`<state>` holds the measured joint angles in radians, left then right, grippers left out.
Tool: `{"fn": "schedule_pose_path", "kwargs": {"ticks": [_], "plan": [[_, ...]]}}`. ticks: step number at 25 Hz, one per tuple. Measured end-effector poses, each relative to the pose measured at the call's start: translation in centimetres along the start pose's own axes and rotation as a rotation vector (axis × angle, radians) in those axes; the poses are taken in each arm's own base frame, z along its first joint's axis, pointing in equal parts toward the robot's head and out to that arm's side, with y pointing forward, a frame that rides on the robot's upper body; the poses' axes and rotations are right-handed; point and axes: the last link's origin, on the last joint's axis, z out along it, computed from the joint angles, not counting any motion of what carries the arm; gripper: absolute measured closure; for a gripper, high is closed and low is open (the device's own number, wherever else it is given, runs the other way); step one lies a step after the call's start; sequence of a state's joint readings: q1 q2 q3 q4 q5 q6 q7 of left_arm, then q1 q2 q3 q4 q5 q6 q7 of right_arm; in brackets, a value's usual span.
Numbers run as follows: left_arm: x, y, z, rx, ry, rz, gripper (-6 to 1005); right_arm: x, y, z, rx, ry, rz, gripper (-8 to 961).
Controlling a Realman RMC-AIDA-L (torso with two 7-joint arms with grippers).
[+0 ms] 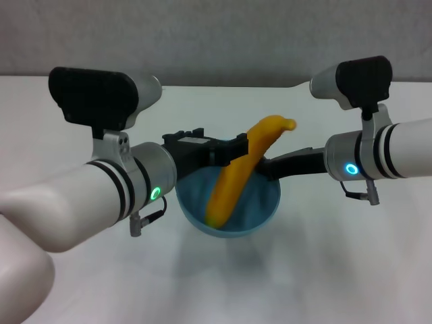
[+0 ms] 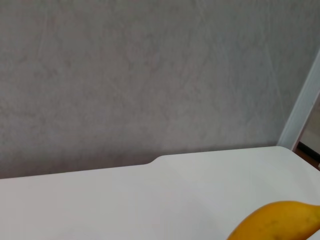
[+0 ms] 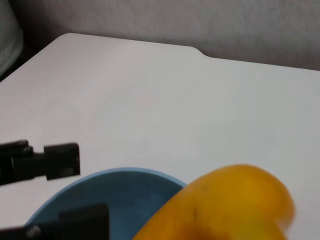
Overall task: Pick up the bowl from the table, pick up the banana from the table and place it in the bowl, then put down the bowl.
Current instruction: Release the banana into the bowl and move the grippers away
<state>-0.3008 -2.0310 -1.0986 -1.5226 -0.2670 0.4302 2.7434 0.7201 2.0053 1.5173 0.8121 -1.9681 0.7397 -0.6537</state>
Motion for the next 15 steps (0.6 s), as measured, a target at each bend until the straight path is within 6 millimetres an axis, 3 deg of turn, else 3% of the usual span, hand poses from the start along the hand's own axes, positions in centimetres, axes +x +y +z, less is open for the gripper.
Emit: {"fn": "schedule_pose_path", "kwargs": {"ticks": [8,15], "plan": [[0.3,-1.7,-0.5,0.041,0.024,-0.02,187,0.6,-1.2,-0.5,0.024,0.001,0.031,872],[0.6,-6.4,-1.4,0.175,0.042,-0.036,197,0.6,-3.1,-1.4,0.068,0.012,0.057,865]]}}
